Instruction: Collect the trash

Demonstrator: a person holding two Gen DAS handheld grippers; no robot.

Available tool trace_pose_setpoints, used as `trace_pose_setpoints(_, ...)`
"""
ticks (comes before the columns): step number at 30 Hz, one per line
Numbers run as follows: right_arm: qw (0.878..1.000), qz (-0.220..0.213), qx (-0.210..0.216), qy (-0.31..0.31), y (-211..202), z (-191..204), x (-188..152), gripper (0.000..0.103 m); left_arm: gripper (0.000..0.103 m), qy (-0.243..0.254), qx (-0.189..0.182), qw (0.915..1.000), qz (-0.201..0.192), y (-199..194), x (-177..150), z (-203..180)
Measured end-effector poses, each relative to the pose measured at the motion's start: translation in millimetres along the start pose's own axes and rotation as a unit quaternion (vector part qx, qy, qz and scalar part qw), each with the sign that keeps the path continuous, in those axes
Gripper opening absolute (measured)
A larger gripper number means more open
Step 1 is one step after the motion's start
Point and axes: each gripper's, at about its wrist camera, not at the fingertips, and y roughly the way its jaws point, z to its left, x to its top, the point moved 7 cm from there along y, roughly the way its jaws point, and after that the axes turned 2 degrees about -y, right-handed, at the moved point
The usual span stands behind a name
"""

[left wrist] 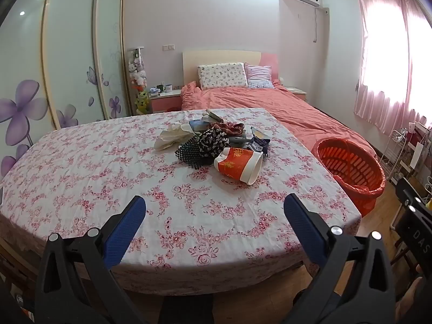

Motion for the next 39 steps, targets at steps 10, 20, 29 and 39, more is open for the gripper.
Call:
trace_pose_setpoints(10,1.000,0.001,0.001,0.000,0.1,0.0,-0.7,0.099,0.101,0.001,0.001,1.0000,0.000,-0.1,0.0,0.0)
trace_pose_setpoints(20,1.000,0.002,0.000,0.000,1.4,0.2,-1.2,0.099,0.101,0.001,0.000,1.0000,0.000,0.0,-0.1,-0.1)
trace_pose_setpoints(29,1.000,0.002,0.000,0.000,2.6,1.4,-1.9,0.099,0.101,0.001,0.001,1.0000,0.001,0.1,-0.1,0.0)
trace_pose_setpoints(39,1.000,0.003,0.000,0.000,2.8,1.9,-2.3,0.099,0.101,0.001,0.001,1.0000,0.001,0.2,-0.2,0.0)
